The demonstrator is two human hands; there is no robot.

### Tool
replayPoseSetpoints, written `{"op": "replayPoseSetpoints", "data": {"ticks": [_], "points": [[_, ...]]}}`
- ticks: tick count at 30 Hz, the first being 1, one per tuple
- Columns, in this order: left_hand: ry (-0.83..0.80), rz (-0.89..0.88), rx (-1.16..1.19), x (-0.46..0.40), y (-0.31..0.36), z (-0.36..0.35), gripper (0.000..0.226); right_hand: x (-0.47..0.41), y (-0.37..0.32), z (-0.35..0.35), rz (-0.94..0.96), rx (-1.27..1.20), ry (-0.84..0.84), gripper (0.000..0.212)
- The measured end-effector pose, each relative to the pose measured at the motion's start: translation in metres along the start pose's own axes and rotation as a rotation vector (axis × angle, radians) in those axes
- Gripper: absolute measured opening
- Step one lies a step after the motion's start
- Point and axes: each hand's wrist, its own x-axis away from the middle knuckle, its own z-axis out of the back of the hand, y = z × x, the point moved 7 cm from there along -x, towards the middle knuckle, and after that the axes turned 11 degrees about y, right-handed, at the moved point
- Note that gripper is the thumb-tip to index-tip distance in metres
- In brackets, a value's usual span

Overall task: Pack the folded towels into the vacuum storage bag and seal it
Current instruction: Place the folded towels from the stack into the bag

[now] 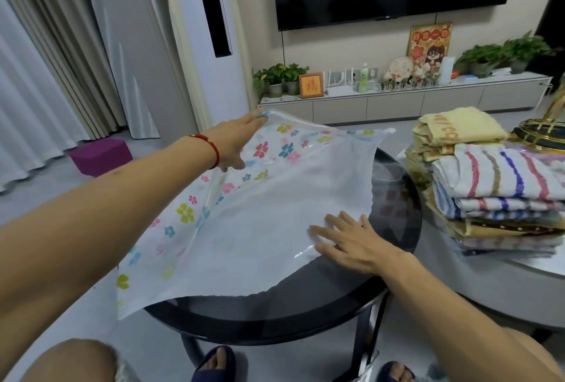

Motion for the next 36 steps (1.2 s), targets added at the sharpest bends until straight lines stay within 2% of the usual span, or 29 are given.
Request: {"op": "replayPoseSetpoints", "data": {"ticks": [3,8,10,13,15,18,20,22,25,27,30,32,34,36], "points": [[-0.024,-0.031,0.137,0.001,0.006,-0.009,0.116,0.018,0.015,0.020,-0.078,-0.149,0.068,0.060],[-0.019,-0.058,0.212,0.000,0.014,-0.024,0.117,0.051,0.062,0.102,-0.233,-0.128,0.561,0.040],[-0.015,-0.068,0.213,-0.003,0.020,-0.027,0.116,0.069,0.091,0.131,-0.326,-0.073,0.710,0.035],[-0.010,-0.073,0.221,-0.007,0.026,-0.027,0.115,0.091,0.137,0.172,-0.498,0.135,0.883,0.034],[-0.016,-0.069,0.241,-0.008,0.029,-0.027,0.114,0.097,0.175,0.187,-0.702,0.244,0.852,0.029],[-0.030,-0.052,0.275,-0.009,0.029,-0.029,0.114,0.106,0.236,0.176,-1.124,0.129,0.526,0.042],[-0.032,-0.049,0.299,-0.008,0.030,-0.031,0.115,0.108,0.258,0.165,-1.222,0.070,0.354,0.054],[-0.028,-0.048,0.317,-0.008,0.031,-0.033,0.116,0.108,0.267,0.163,-1.200,0.095,0.277,0.064],[-0.027,-0.053,0.337,-0.007,0.034,-0.034,0.115,0.107,0.271,0.174,-1.180,0.084,0.279,0.074],[-0.027,-0.054,0.347,-0.008,0.036,-0.035,0.115,0.102,0.271,0.180,-1.137,0.031,0.296,0.068],[-0.019,-0.049,0.342,-0.010,0.036,-0.033,0.113,0.089,0.253,0.193,-0.977,-0.131,0.355,0.039],[-0.015,-0.039,0.335,-0.010,0.036,-0.031,0.112,0.081,0.227,0.205,-0.842,-0.317,0.438,0.025],[-0.017,-0.027,0.330,-0.010,0.036,-0.029,0.110,0.074,0.193,0.217,-0.707,-0.619,0.504,0.020],[-0.014,-0.018,0.331,-0.010,0.034,-0.026,0.108,0.063,0.147,0.220,-0.547,-0.921,0.456,0.017]]}}
